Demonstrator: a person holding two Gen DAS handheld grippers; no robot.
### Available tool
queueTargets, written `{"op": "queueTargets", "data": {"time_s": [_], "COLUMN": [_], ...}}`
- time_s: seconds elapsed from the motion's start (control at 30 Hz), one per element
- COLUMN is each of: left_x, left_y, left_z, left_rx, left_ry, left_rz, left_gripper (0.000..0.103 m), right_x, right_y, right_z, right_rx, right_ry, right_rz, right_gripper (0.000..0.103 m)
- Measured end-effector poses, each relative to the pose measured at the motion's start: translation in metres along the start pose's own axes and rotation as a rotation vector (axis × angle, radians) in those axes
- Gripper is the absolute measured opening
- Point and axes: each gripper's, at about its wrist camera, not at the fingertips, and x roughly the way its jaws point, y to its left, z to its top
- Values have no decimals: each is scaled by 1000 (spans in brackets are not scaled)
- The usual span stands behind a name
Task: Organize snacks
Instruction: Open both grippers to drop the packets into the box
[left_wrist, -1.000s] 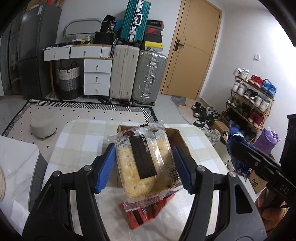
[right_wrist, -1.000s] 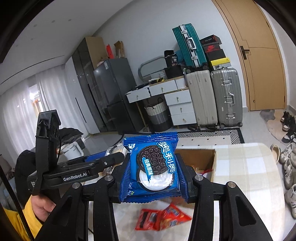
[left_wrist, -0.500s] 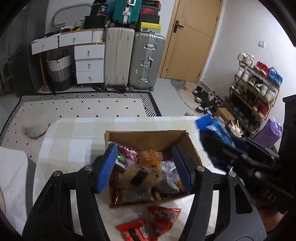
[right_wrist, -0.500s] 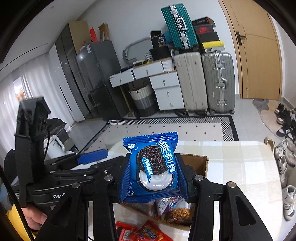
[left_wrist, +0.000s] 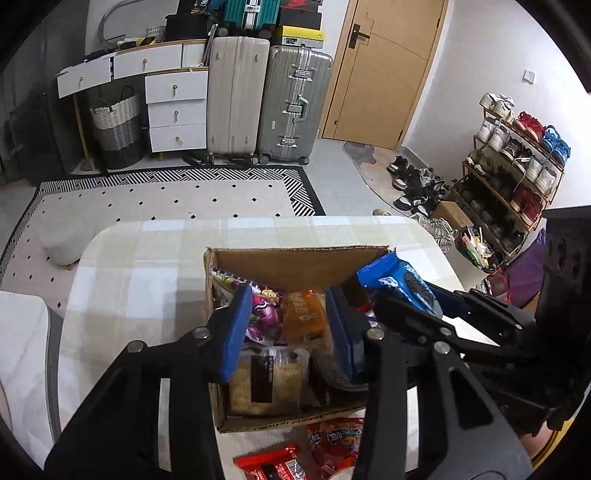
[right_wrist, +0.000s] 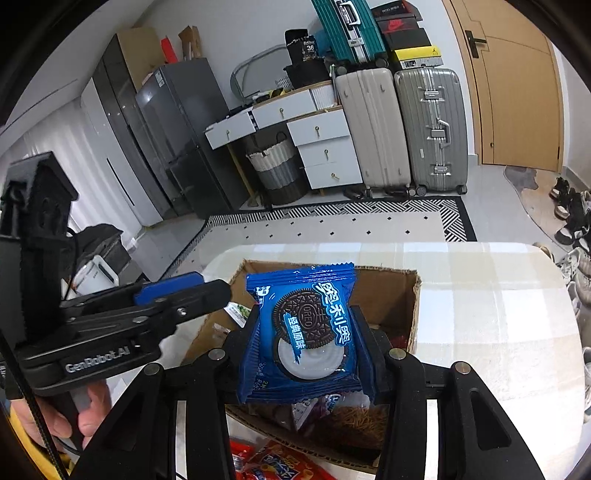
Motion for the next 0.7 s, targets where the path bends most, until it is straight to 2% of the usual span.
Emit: {"op": "queueTargets", "data": {"time_s": [0.17,0.23,0.27,0.3,0.5,0.7], "left_x": [-13,-19,-24,-27,-66,-109], "left_y": [7,8,10,12,16,10], "left_z": [-26,-32,-38,-40,-62,-82], "left_rx": [0,-2,-5,-12,-32,-30], "left_ry": [5,3,2,-2,-32,-76], "left_rz": [13,14,22,36,53,67], "left_gripper": [39,41,48,56,74,78], "right_x": [13,14,13,9,-29,-78], "right_y": [-1,-2,-2,-1,13,35], "right_z": [-7,-9,-9,-9,-10,-18], "right_rx": [3,6,7,5,-18,-31], "right_ry": [42,49,43,34,-53,-129], "right_rz": [-19,-34,-33,-34,-40,-24], "right_gripper": [46,47,48,49,65,71]}}
